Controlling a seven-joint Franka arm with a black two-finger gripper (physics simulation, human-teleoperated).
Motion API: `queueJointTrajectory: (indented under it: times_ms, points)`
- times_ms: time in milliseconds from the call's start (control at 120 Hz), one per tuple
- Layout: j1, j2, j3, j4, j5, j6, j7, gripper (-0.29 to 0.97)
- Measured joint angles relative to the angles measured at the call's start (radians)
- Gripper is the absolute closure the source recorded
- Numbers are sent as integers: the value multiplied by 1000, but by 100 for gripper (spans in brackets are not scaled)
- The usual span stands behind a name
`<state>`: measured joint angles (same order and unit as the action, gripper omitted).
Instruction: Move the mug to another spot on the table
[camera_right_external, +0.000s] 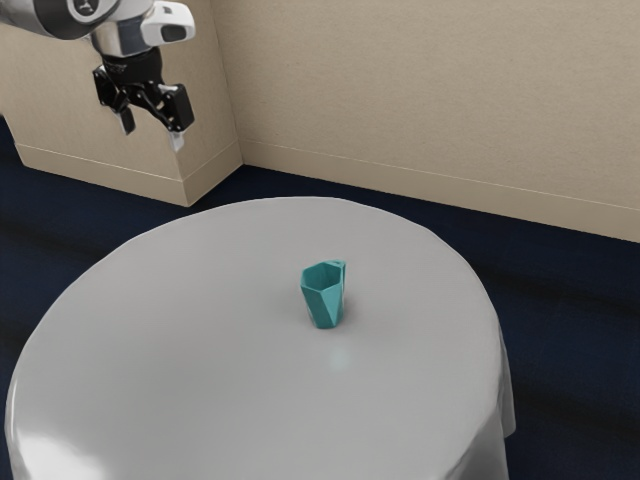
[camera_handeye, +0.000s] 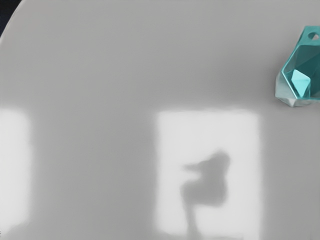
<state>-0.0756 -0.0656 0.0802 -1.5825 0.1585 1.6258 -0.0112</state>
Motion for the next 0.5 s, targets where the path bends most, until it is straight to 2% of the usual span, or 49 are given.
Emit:
queueJointTrajectory:
  times_ms: [192,283,500]
  points:
    - [55,46,-27,3,-12,17,1,0]
    - [60,140,-32,33,-88,27,0,0]
    - [-38,343,-90,89,-159,139,-32,0]
